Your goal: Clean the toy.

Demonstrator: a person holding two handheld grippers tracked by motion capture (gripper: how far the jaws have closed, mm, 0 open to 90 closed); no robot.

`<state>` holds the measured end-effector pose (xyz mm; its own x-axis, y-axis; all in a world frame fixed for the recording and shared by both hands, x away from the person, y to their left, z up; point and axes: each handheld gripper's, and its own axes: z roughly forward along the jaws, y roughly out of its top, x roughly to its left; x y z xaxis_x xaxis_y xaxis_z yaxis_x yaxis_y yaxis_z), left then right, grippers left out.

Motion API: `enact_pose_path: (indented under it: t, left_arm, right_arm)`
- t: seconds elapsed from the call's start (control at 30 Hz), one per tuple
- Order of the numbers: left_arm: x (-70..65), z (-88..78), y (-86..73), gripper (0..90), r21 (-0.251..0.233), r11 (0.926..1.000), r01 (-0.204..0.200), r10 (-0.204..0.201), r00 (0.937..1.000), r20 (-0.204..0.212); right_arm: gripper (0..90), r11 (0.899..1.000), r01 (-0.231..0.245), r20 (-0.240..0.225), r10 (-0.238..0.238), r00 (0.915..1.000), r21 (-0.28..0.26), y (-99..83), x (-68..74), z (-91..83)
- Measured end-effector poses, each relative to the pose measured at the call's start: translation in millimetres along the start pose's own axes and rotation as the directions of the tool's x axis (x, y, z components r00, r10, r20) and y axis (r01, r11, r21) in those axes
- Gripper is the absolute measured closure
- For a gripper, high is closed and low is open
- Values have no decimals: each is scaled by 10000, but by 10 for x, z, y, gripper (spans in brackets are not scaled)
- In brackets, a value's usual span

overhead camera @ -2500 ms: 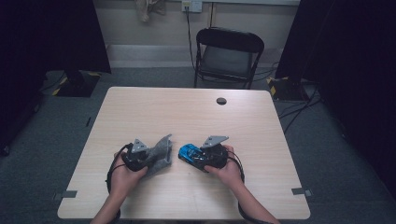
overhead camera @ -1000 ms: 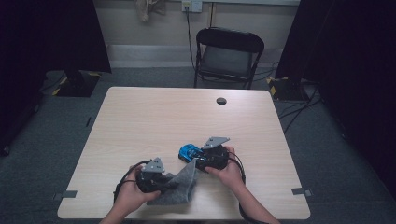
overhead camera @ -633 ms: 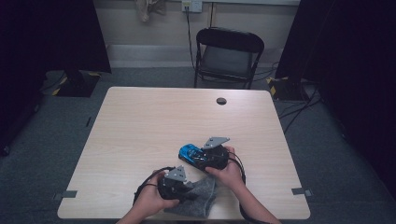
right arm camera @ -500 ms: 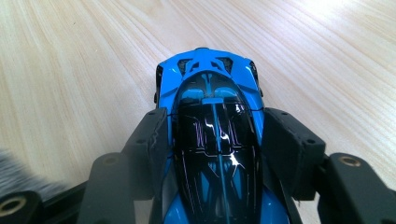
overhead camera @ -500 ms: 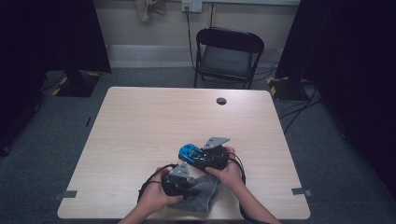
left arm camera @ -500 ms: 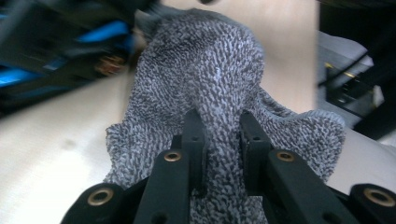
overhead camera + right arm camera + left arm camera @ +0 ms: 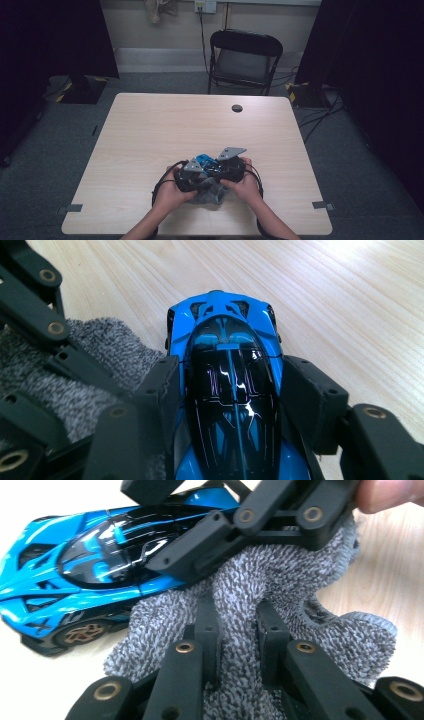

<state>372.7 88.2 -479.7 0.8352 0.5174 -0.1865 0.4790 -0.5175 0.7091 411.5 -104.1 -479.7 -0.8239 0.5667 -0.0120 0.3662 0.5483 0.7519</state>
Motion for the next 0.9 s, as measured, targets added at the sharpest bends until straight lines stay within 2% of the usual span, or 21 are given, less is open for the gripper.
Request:
enact_pose_path:
  t: [0.13,0.53,0.73,0.77,0.9]
  left_arm:
    - [59,-23,-24,765,-104,9998,192,-193,9998,-88]
    - [163,-115,-58,765,30,9995,327,-326,9983,-488]
    - [187,-124,-70,766,-36,9989,465,-467,9974,-558]
    - [202,-140,-71,766,89,9991,417,-412,9977,-535]
    - [266,-199,-102,766,25,9977,684,-679,9937,-887]
  right_arm:
    - [421,10000,-31,-4,31,10000,14,-1,-1,-2]
    - [422,10000,-43,-16,43,10000,20,-4,-5,-5]
    - [421,10000,-52,-58,52,10000,37,-7,-10,-10]
    - [422,10000,-46,-65,46,10000,44,-8,-11,-11]
    - [422,10000,-51,-84,52,10000,53,-8,-15,-13]
